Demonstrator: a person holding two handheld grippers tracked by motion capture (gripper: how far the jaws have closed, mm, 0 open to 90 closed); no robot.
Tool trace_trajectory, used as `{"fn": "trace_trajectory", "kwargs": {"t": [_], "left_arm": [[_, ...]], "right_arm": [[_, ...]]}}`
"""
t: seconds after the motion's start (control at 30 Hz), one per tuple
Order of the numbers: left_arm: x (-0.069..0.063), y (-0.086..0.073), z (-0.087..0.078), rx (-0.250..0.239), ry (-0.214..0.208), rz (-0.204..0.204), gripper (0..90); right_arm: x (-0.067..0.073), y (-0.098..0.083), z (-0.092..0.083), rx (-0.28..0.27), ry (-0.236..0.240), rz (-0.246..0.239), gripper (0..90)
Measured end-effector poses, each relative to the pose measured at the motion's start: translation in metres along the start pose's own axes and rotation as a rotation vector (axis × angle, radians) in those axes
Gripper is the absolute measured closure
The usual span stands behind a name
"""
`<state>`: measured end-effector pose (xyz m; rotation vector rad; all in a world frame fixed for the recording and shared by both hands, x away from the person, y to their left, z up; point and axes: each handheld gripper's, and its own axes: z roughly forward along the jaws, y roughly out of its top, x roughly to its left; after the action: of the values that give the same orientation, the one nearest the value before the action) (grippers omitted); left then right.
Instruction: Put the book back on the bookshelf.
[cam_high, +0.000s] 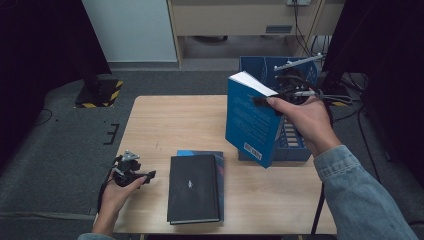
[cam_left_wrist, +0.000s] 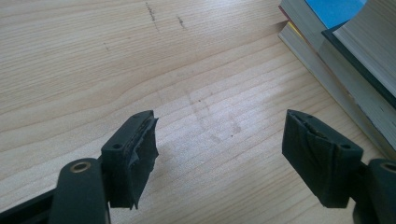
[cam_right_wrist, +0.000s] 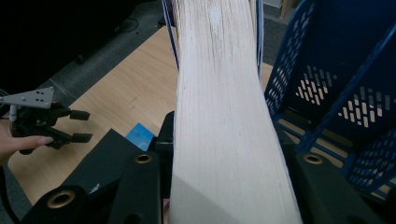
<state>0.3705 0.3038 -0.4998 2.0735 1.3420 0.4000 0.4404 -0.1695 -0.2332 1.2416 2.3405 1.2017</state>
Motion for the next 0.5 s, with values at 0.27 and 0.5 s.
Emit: {"fn": "trace_trajectory", "kwargs": {"t": [0.27, 0.5], "left_arm": [[0.0, 0.0, 0.001, 0.003, 0.0, -0.007, 23.1], [0.0, -0.001, 0.003, 0.002, 0.009, -0.019, 18.8]], "right_arm": [[-0.014, -0.008, -0.008, -0.005, -0.026, 0.041, 59.9], [-0.021, -0.011, -0.01, -0.009, -0.049, 0.056, 59.9]]}}
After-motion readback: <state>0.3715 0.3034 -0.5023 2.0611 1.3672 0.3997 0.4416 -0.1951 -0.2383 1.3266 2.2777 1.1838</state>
